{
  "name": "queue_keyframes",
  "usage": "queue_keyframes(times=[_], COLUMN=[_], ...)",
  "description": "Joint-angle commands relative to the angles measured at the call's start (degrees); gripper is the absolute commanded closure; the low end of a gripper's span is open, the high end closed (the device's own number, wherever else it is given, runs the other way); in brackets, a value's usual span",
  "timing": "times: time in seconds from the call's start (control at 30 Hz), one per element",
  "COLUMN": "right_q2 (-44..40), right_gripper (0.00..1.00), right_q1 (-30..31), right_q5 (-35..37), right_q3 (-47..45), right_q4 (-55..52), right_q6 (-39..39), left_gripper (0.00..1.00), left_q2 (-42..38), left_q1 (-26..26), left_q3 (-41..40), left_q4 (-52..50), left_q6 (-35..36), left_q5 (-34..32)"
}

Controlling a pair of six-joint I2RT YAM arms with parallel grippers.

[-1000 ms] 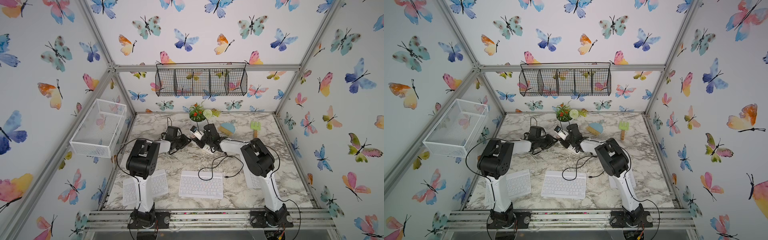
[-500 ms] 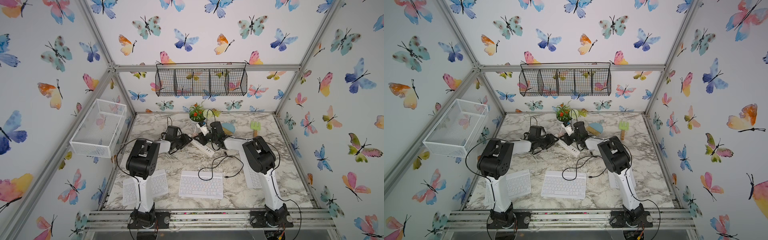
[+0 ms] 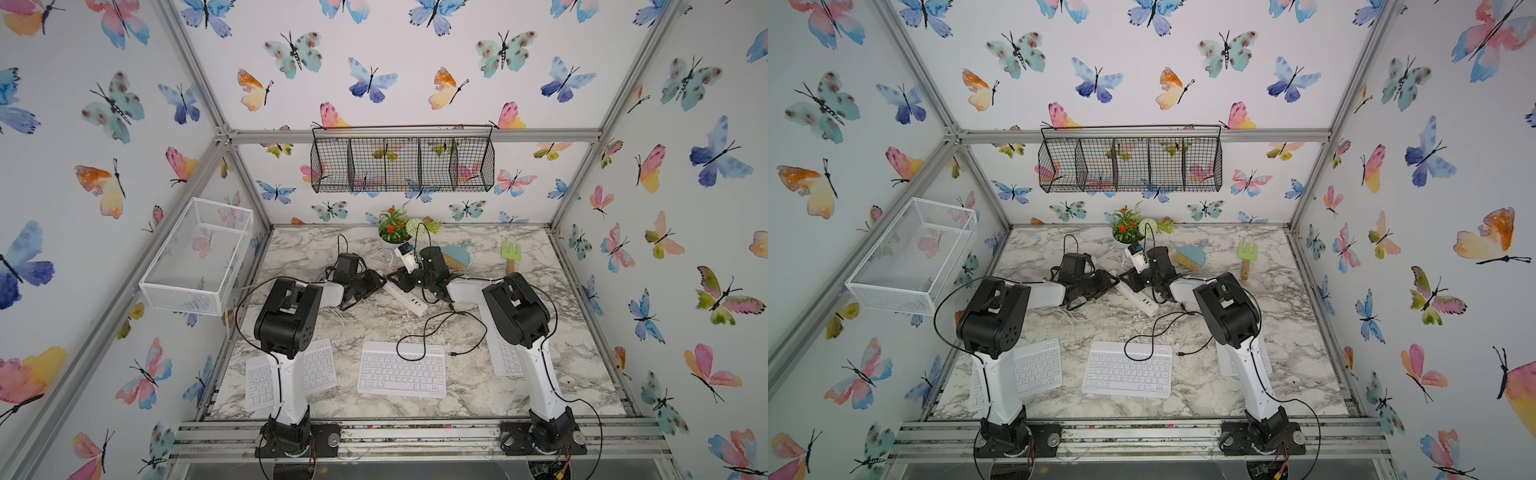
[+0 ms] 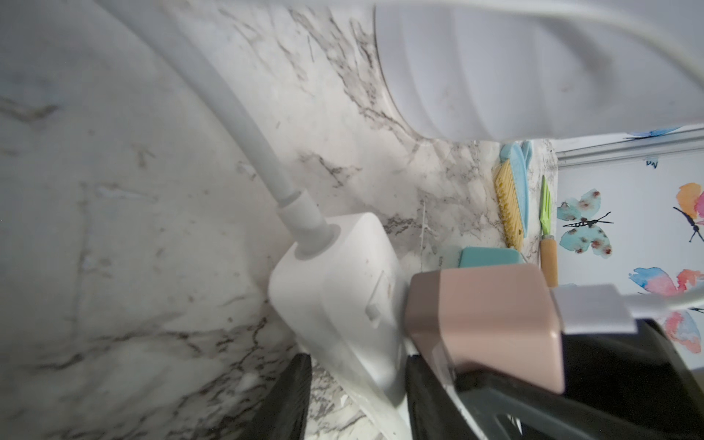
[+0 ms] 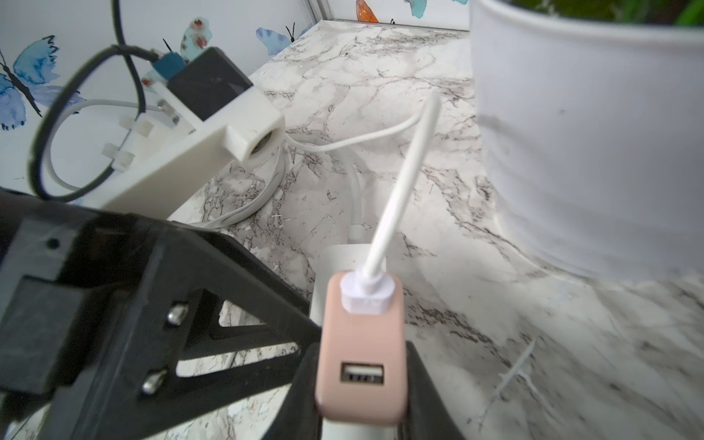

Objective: Unplug the wireless keyboard
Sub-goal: Remove the plug from the socket.

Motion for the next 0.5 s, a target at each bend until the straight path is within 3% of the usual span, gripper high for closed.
queue_keyframes(times=[0.0,0.27,0.47], right_q2=[-6.7,-10.3,-9.1], right_gripper=[0.87,0.87,0.88], right_q1=[6.4,9.0,8.8], right_q5=[-6.9,-6.9,-11.3], right_q3=[-1.0,-8.2,-6.6], right_q4=[10.5,20.2,26.4], right_q6=[-4.9,-10.8,0.6], left_gripper=[0.56,0.59,0.59], left_q2=[6.7,8.0,8.7], left_q1=[-2.0,-2.1,-2.7], left_q3=[-1.2,1.1,2.9], left_q4=[-14.5,-16.9,-19.5], left_q6=[2.6,3.9,5.1], left_q5=[-4.9,-4.9,-6.0])
